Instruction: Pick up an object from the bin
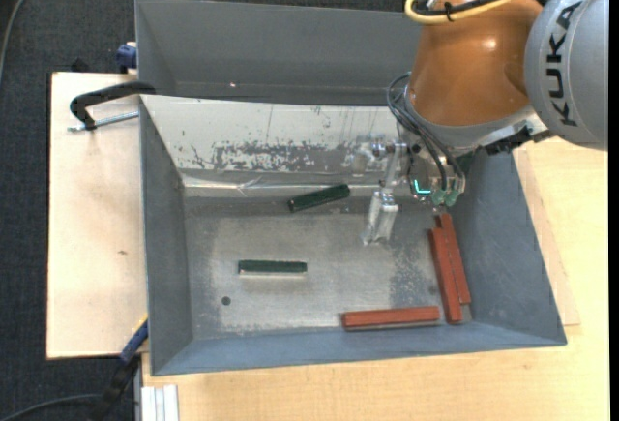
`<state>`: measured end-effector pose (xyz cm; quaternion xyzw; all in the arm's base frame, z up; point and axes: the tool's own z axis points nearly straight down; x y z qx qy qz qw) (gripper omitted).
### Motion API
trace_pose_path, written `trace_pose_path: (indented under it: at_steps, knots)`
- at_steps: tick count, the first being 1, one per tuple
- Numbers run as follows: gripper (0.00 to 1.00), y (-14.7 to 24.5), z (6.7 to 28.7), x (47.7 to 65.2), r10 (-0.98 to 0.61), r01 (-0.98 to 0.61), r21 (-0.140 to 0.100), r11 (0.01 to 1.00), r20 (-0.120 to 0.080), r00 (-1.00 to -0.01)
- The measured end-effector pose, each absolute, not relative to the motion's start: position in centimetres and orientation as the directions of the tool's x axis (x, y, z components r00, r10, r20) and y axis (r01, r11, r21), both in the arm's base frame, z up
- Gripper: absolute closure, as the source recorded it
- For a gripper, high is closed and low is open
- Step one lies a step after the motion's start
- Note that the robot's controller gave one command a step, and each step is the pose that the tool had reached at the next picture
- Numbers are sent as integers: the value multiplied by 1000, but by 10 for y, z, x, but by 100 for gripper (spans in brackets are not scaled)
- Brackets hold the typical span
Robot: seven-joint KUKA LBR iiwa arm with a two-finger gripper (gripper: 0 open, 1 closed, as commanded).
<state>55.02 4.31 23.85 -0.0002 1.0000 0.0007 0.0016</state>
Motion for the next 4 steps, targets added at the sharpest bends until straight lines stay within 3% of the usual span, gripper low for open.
trace_pose_path:
  at_steps: [1,2,3,4]
  knots:
    - [0,139,66,562,-191,-191,3,982,5,-982]
    - [0,151,103,549,-203,-203,3,979,-6,-979]
    - [0,151,103,538,-130,-130,2,992,0,-992]
    - [0,154,70,525,10,10,1,1000,3,-1000]
